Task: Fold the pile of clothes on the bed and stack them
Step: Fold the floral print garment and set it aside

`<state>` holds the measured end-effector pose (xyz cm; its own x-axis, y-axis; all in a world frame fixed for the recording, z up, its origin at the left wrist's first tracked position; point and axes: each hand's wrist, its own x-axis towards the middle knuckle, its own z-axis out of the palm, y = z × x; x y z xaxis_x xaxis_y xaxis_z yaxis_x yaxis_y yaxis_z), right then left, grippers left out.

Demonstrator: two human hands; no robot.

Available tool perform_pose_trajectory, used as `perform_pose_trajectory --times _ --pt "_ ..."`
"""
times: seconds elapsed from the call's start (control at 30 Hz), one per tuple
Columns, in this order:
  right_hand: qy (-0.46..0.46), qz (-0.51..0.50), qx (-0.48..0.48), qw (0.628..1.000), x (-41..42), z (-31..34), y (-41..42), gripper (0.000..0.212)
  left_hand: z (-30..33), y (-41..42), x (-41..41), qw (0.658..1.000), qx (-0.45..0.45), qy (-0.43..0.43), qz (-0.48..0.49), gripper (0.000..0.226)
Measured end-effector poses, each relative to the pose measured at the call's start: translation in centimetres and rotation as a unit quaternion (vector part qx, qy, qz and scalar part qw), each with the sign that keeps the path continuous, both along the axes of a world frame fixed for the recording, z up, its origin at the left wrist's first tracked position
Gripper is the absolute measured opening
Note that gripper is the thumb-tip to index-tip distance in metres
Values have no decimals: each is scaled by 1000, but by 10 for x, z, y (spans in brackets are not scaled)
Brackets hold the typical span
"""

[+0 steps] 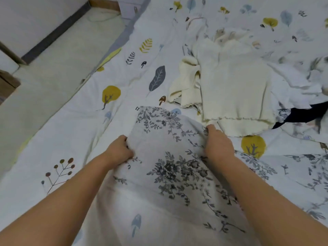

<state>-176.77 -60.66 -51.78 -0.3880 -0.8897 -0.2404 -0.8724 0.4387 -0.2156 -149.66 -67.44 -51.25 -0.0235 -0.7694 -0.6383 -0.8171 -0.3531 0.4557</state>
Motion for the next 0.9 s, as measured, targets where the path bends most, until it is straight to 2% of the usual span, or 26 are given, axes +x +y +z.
perform_pose_trajectory --times 0.07,0.13,0.2,0.27,0.33,0.4,0.47,0.57,0.67,0.77,0.83,0.9 --pt "-12 -26 -88 996 -7 3 1 35 5 3 15 997 -36 -70 -16 36" --pt "-9 -40 -157 987 -12 4 -3 33 9 11 34 987 -26 -151 -47 35" --pt "5 -22 -170 985 -11 -1 -11 31 9 25 46 971 8 -219 -95 32" --pt "37 -15 -161 986 -4 -9 -15 40 5 37 45 958 -12 -260 -120 25" --pt "78 -15 -164 983 5 -17 -13 53 1 39 32 965 -85 -238 -68 24" --pt "93 16 -170 981 24 -20 -3 57 -8 34 17 975 -144 -171 11 43" --pt "69 72 -141 985 48 -24 13 57 -19 28 6 975 -184 -109 58 54" --pt "22 159 -8 987 70 -34 33 63 -22 23 -1 952 -293 -53 70 48" --pt "-46 165 120 978 65 -50 37 64 -18 18 2 912 -403 -60 54 48" --pt "-52 170 132 975 64 -53 35 66 -31 20 6 899 -421 -121 -18 57" --pt "-52 174 139 973 62 -50 35 66 -41 25 4 891 -396 -165 -150 60" --pt "-53 185 145 971 60 -44 35 65 -49 29 0 883 -298 -194 -305 71"
